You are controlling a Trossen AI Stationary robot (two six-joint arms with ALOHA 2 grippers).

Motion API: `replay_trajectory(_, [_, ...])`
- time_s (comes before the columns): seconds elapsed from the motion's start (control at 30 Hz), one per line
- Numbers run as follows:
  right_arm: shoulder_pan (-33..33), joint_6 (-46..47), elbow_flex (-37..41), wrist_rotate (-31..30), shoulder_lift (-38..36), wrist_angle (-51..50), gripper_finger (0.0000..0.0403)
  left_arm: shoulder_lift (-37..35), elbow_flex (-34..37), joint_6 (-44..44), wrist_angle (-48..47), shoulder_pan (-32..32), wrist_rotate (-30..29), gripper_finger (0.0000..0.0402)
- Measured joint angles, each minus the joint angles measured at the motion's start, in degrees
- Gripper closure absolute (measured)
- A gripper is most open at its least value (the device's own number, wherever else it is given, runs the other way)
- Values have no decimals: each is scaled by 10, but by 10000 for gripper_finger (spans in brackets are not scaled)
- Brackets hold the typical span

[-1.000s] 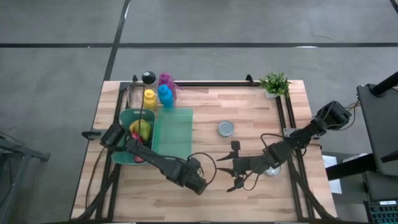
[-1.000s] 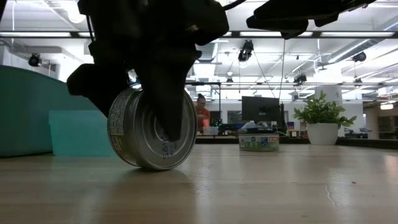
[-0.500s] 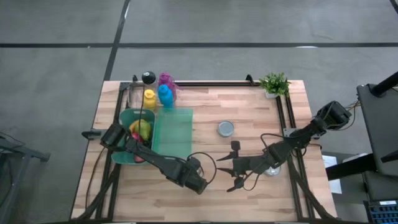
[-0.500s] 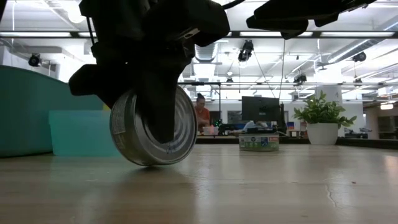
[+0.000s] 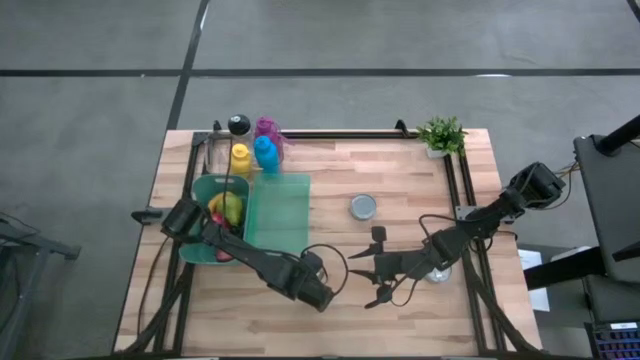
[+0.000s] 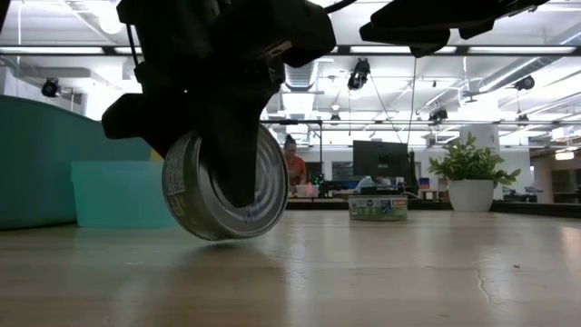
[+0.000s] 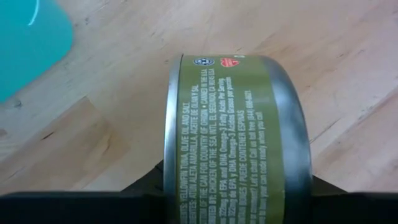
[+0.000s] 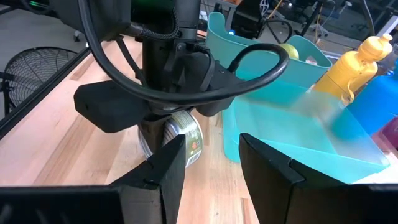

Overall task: Pick & Place Food Item
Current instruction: Put the bottom green tuna can into the light green bin

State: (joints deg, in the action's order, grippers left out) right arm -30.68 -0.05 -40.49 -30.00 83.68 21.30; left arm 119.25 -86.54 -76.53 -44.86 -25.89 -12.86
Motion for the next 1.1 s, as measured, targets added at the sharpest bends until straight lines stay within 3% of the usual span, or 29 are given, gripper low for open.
replay_trajectory(0.37, [0, 0, 0, 0, 0, 0, 256, -66, -14, 1, -69, 0, -16, 267])
replay_trajectory(0.8, [0, 0, 0, 0, 0, 0, 256, -175, -13, 1, -212, 19, -90, 267])
replay_trajectory(1.1, [0, 0, 0, 0, 0, 0, 256, -201, -13, 92, -247, 85, -103, 267])
